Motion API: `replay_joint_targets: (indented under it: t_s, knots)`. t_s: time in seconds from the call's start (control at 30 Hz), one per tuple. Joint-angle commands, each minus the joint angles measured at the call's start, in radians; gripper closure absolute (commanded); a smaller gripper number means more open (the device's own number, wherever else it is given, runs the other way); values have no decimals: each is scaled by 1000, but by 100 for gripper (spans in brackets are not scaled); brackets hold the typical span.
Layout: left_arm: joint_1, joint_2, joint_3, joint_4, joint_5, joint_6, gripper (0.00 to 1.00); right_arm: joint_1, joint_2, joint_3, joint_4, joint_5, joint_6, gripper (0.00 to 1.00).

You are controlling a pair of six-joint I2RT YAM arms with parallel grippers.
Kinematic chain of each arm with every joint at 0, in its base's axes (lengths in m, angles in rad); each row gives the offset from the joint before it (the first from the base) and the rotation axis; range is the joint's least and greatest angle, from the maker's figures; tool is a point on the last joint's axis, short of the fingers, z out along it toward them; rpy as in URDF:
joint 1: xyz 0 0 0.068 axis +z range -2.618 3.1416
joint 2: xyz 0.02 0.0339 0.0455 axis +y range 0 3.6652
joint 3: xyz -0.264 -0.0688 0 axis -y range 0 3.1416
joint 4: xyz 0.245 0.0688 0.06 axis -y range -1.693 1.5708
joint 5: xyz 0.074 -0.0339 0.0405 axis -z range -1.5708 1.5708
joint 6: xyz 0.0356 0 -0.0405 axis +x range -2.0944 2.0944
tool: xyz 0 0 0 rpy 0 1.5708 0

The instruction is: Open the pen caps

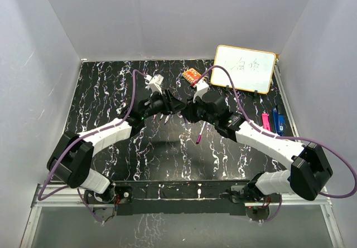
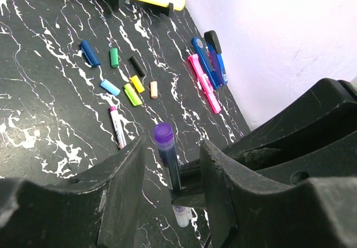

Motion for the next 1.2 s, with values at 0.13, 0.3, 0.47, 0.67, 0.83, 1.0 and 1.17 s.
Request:
replay_joint_targets:
  t_s: [0.13, 0.3, 0.47, 0.67, 0.83, 1.0, 1.17]
  knots:
    - [-9, 6, -29, 95, 48, -33, 77, 4, -33, -11, 100, -3, -5, 100]
    - [-9, 3, -43, 112, 46, -45, 98, 4, -19, -5, 106, -5, -5, 100]
    - [-10, -16, -48, 94, 16, -53, 100, 4, -17, -1, 96, 1, -2, 66]
    - [-9, -67, -29, -17, -118, -74, 100, 5, -31, -8, 51, 13, -15, 42]
    - [-9, -61, 2, -23, -127, -104, 100, 5, -32, -21, 25, -16, -21, 41]
    - [-9, -48, 20, -2, -126, -123, 100, 4, -5, -20, 15, -60, -21, 41]
    - [-9, -52, 20, 8, -121, -125, 100, 4, 28, -14, 18, -82, -24, 45]
